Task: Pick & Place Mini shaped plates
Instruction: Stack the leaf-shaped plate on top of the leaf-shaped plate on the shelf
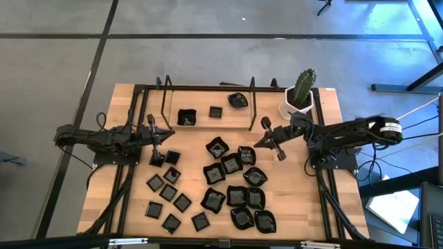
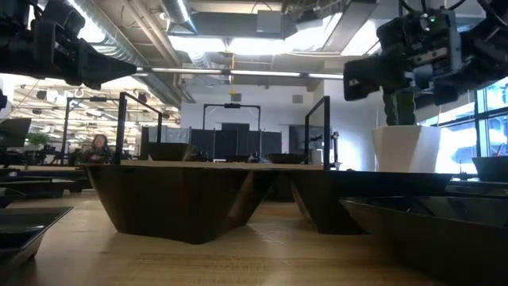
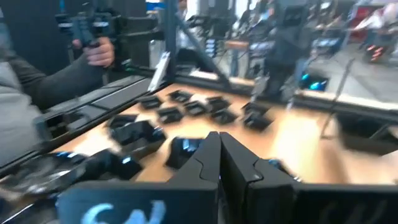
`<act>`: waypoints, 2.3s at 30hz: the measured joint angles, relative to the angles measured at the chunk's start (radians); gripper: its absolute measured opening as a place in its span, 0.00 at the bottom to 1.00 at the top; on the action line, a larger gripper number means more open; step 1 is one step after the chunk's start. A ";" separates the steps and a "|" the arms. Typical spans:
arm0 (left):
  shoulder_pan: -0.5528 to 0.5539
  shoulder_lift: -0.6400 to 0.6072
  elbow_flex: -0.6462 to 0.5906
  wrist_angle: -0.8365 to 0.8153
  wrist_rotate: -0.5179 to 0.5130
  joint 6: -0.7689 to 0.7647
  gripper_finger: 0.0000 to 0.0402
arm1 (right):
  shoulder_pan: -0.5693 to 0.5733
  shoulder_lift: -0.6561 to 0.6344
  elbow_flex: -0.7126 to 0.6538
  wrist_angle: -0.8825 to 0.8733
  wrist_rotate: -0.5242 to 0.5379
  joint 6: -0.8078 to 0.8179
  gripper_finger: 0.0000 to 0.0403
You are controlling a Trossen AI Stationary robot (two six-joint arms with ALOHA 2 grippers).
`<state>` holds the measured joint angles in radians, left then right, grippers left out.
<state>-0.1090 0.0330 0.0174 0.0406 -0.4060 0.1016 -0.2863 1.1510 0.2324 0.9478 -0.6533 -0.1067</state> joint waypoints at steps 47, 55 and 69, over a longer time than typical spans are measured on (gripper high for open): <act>0.000 0.000 -0.001 0.105 0.200 0.032 0.00 | 0.084 0.112 0.029 0.151 0.033 -0.025 0.01; 0.000 0.000 -0.001 0.053 0.111 -0.003 0.00 | 0.105 0.112 0.029 0.161 0.031 0.061 0.01; 0.000 -0.001 -0.009 0.018 0.089 -0.010 0.01 | 0.047 0.112 0.029 0.134 0.167 0.185 0.00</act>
<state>-0.1093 0.0322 0.0086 0.0582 -0.3166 0.0919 -0.2398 1.2633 0.2619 1.0822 -0.4862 0.0780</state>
